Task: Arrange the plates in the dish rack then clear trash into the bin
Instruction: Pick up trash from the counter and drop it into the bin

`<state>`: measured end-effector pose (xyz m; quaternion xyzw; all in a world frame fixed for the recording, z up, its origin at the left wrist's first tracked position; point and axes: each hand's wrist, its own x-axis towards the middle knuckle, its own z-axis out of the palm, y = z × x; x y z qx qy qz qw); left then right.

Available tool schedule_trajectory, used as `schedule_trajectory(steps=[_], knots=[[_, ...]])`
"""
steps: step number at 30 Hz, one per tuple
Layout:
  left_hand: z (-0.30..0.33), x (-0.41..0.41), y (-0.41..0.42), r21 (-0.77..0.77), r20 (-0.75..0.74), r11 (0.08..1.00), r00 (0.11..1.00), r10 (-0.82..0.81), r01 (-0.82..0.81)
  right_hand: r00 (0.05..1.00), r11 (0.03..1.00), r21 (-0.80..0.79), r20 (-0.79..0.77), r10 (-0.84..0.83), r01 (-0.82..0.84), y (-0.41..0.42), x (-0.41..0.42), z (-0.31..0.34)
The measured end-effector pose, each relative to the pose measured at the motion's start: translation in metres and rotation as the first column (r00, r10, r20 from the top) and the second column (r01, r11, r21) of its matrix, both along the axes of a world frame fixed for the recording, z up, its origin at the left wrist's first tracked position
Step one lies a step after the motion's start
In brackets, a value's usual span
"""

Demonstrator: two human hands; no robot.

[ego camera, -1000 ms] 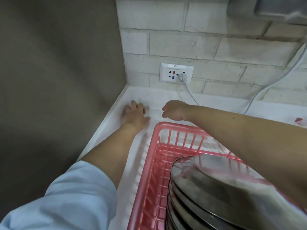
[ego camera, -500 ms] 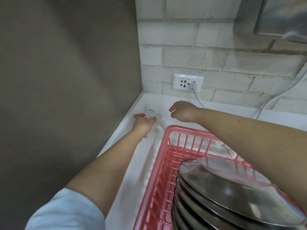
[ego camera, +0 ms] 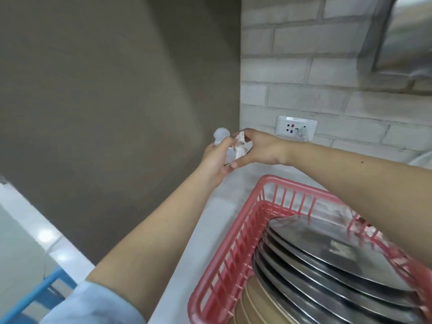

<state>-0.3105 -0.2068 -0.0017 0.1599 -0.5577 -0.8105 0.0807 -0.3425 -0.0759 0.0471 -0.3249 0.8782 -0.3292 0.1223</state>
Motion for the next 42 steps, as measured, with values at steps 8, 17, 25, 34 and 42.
schedule_trajectory(steps=[8,17,25,34,42], knots=[[0.018,0.097,0.015,-0.099,0.01,0.995,0.999,0.036,-0.035,0.991,0.99,0.054,0.045,0.13,-0.132,0.01,0.049,0.009],[-0.02,0.243,0.02,-0.401,0.161,0.883,0.93,0.329,-0.243,0.907,0.866,0.272,0.12,0.403,-0.42,-0.008,0.138,0.018],[-0.062,0.38,-0.033,-0.334,0.282,0.838,0.803,0.525,-0.43,0.735,0.633,0.376,0.292,0.612,-0.677,-0.086,0.249,-0.012],[-0.127,0.473,-0.094,-0.547,0.394,0.754,0.682,0.616,-0.364,0.719,0.635,0.343,0.259,0.645,-0.693,-0.158,0.352,-0.117],[-0.187,0.515,-0.135,-0.598,0.479,0.735,0.593,0.647,-0.319,0.849,0.836,0.231,0.328,0.414,-0.497,-0.197,0.395,-0.217]])
